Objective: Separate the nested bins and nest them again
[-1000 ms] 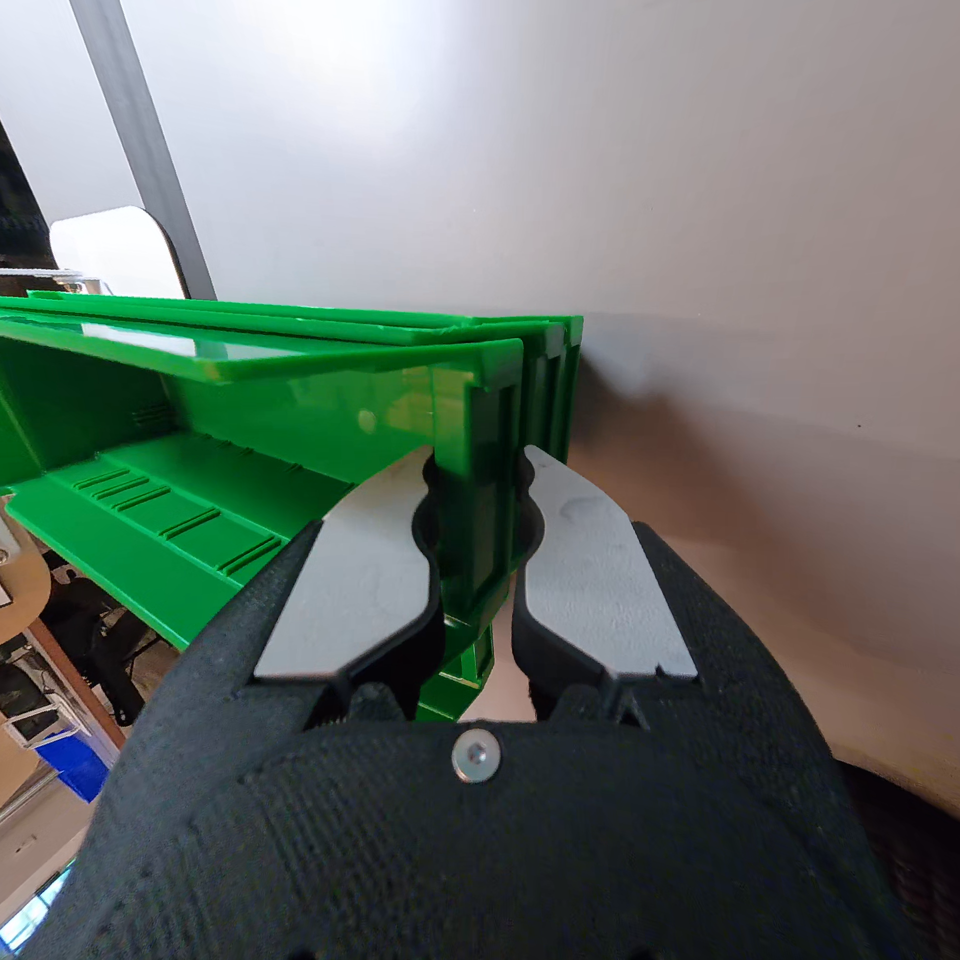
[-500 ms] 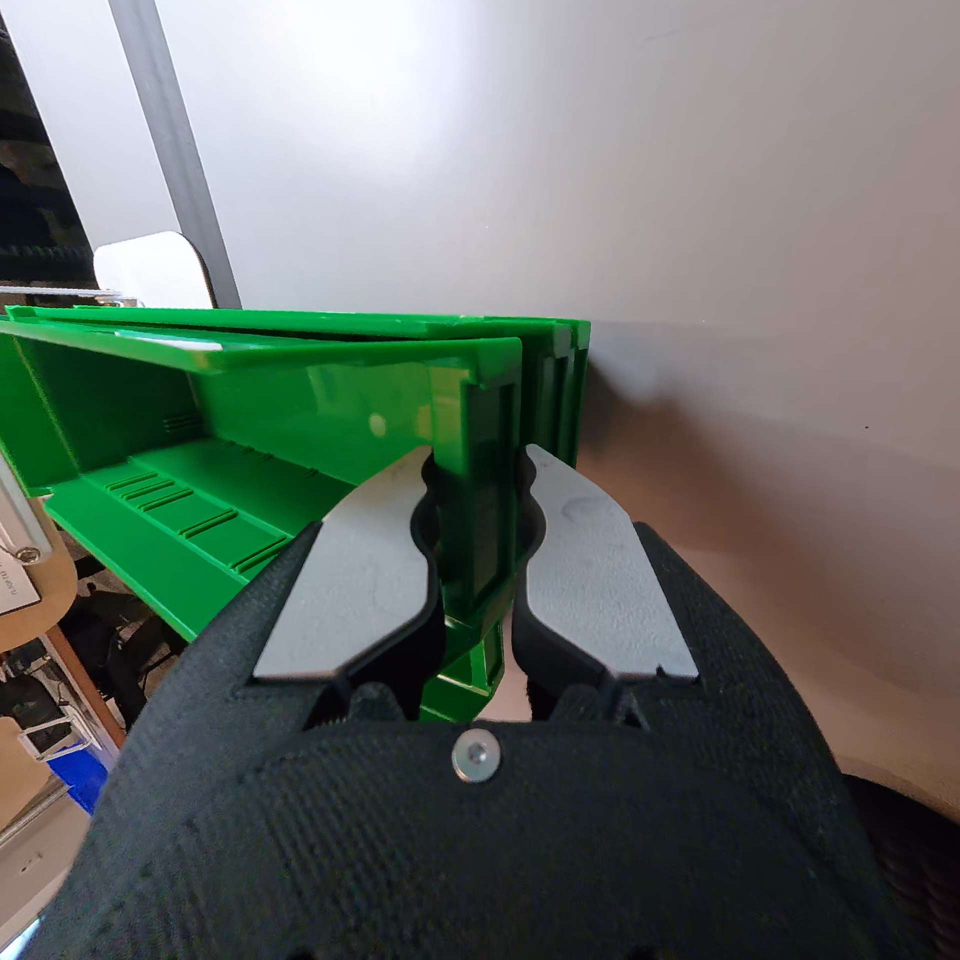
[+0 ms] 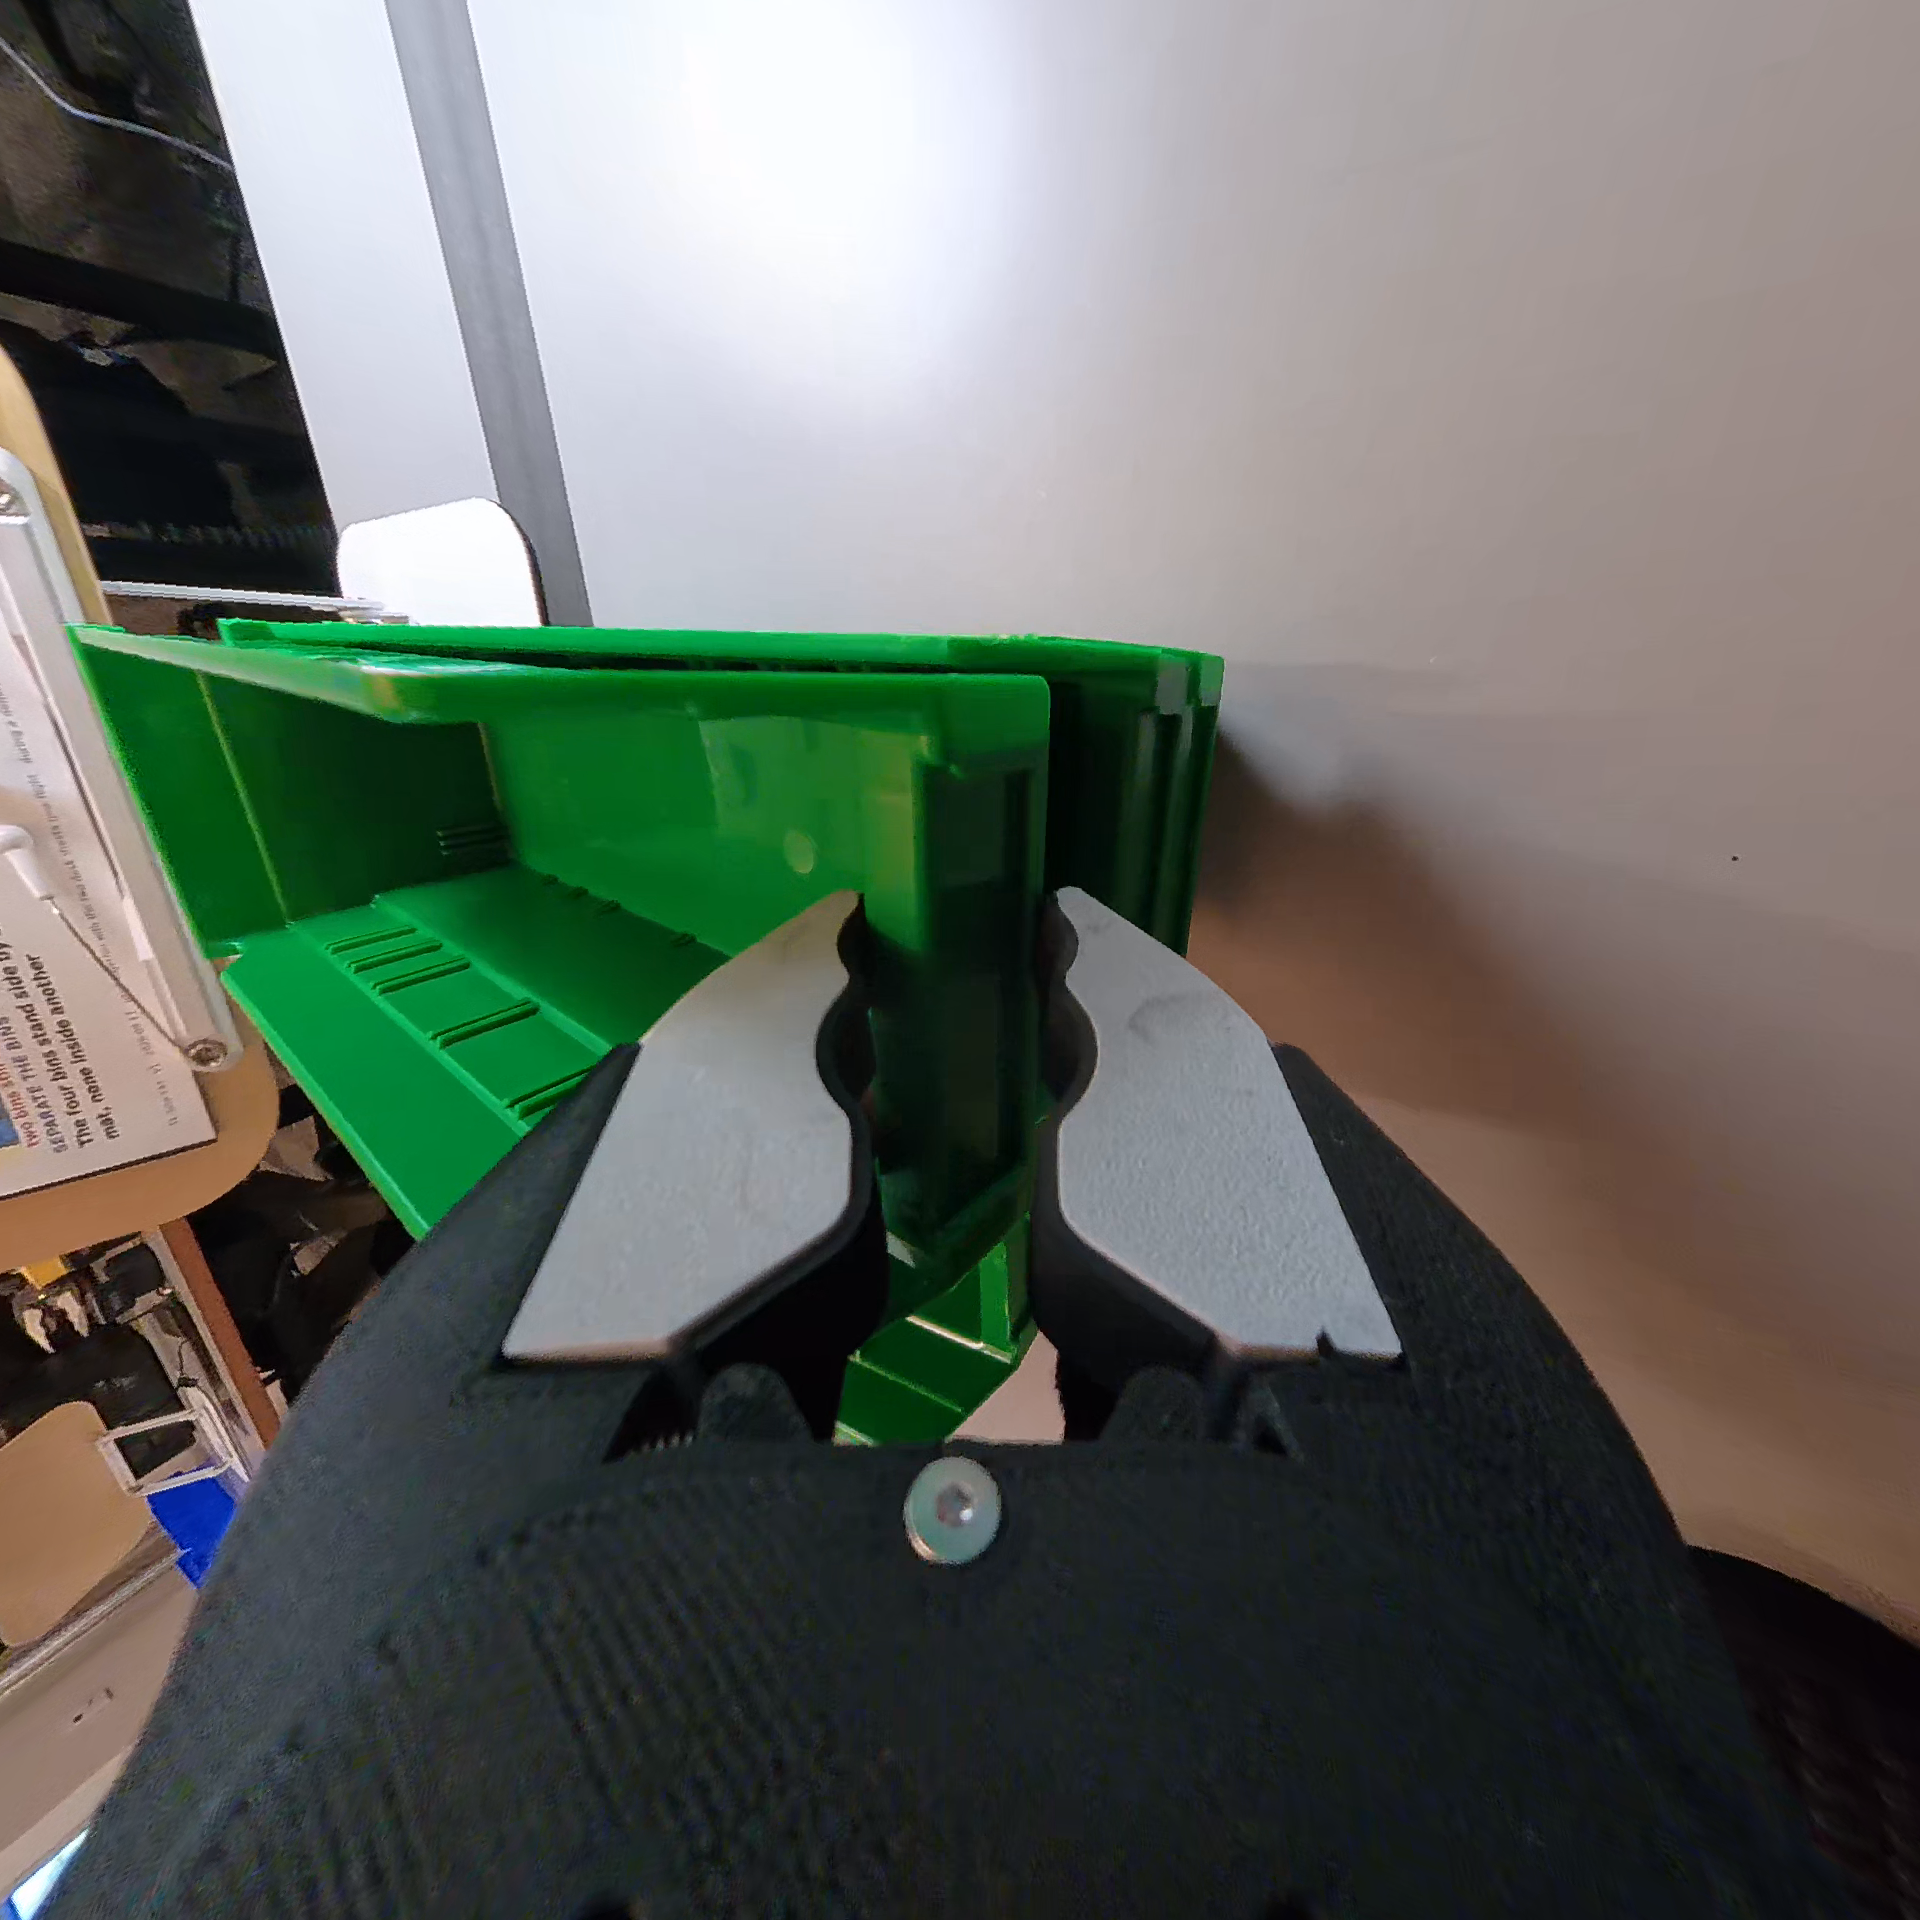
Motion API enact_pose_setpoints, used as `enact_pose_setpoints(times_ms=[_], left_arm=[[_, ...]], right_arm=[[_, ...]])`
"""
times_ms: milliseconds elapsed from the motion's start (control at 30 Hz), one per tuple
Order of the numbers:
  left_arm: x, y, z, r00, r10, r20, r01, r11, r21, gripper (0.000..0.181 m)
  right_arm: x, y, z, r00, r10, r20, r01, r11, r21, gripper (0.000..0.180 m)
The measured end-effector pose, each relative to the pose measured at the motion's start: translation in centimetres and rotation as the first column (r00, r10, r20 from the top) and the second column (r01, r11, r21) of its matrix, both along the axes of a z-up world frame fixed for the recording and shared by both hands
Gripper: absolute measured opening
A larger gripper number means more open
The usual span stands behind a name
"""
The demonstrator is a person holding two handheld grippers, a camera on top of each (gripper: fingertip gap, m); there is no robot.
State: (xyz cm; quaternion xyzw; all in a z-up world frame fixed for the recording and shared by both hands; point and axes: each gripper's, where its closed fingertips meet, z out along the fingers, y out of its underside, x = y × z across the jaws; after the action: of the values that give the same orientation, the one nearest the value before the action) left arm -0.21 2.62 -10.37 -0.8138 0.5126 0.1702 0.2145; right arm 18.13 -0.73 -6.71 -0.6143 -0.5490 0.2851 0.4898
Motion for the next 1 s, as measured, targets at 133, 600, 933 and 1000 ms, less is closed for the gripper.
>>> enact_pose_setpoints(times_ms=[133, 600, 933, 1000], left_arm=[[0.1, -0.1, 0.8, 1.0, -0.006, 0.003, 0.005, 1.0, 0.03, 0.03], [0.3, -1.1, 2.7, 0.999, -0.017, 0.033, 0.014, 0.996, 0.086, 0.03], [-1.3, -2.7, 7.0, 0.999, -0.014, 0.049, 0.004, 0.98, 0.2, 0.031], [-2.3, -3.3, 8.1, 0.999, 0.002, 0.041, -0.011, 0.974, 0.226, 0.03]], right_arm=[[-1.3, -0.4, -0.4, 1.0, 0.023, 0.01, -0.023, 1.0, 0.01, 0.071], [-7.1, -3.4, 0.6, 0.974, 0.223, -0.048, -0.208, 0.954, 0.216, 0.067], [-8.2, -4.3, -0.1, 0.97, 0.24, -0.029, -0.227, 0.945, 0.234, 0.067], [-8.0, -4.3, 0.0, 0.97, 0.239, -0.035, -0.225, 0.948, 0.224, 0.067]])
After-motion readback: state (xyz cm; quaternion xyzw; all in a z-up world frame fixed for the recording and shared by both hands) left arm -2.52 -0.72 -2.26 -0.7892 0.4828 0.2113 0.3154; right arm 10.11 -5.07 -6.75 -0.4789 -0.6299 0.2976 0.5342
